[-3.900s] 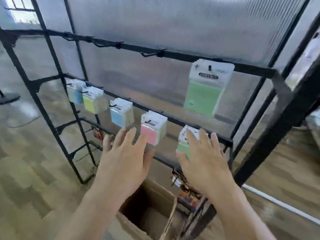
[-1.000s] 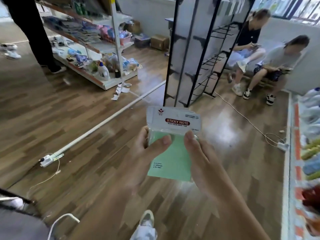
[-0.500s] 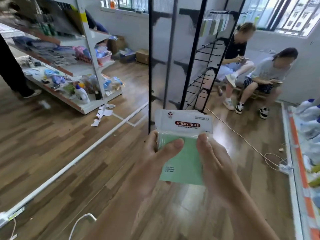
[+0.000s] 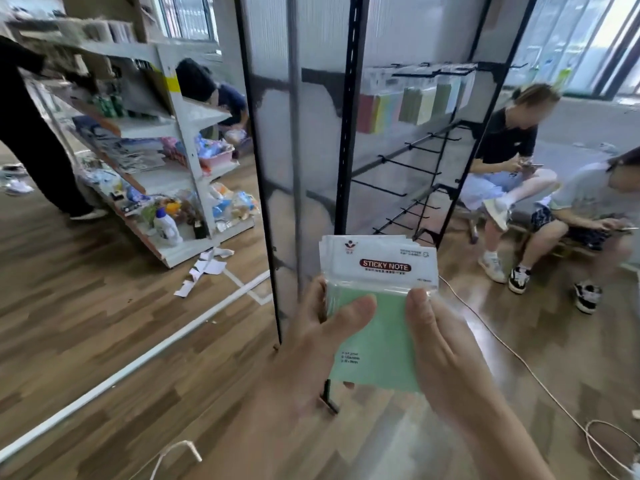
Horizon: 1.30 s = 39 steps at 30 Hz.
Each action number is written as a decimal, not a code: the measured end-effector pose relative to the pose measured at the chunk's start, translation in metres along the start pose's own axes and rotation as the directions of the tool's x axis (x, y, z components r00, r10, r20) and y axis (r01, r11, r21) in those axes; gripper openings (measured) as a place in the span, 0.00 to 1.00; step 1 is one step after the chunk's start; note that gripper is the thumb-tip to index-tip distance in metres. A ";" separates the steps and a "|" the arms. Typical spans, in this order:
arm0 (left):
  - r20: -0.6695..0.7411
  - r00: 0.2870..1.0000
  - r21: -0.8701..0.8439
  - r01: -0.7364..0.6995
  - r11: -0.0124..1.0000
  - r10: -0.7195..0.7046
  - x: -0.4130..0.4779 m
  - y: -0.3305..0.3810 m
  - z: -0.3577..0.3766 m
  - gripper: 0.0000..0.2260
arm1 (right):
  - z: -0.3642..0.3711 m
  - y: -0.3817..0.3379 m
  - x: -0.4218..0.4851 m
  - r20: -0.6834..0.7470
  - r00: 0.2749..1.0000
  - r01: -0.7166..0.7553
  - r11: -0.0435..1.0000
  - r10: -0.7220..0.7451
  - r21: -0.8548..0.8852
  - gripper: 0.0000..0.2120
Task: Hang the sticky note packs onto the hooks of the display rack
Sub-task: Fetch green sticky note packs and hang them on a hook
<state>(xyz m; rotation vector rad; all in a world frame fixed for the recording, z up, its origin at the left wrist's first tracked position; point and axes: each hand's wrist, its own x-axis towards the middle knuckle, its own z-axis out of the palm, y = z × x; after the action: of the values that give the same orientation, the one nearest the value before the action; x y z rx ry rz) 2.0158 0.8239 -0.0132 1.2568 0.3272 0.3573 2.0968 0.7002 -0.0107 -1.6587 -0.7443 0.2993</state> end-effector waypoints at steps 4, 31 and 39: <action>-0.052 0.997 -0.039 -0.053 0.998 0.051 0.072 -0.002 0.048 0.24 | -0.062 0.013 0.068 0.055 0.998 0.034 0.999 -0.035 0.014 0.33; -0.182 0.971 -0.065 -0.166 0.984 0.152 0.611 -0.058 0.317 0.22 | -0.405 0.203 0.540 0.007 0.994 0.111 0.994 -0.111 0.024 0.23; -0.332 0.912 0.012 -0.252 0.968 0.242 0.713 -0.065 0.377 0.42 | -0.478 0.238 0.650 0.203 0.958 0.172 0.974 -0.201 0.150 0.22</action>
<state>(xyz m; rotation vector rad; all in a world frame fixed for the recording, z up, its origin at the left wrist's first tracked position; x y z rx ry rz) 2.8244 0.7923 -0.0031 1.2087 0.4486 0.7948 2.9375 0.7118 0.0083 -1.4332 -1.0174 0.3900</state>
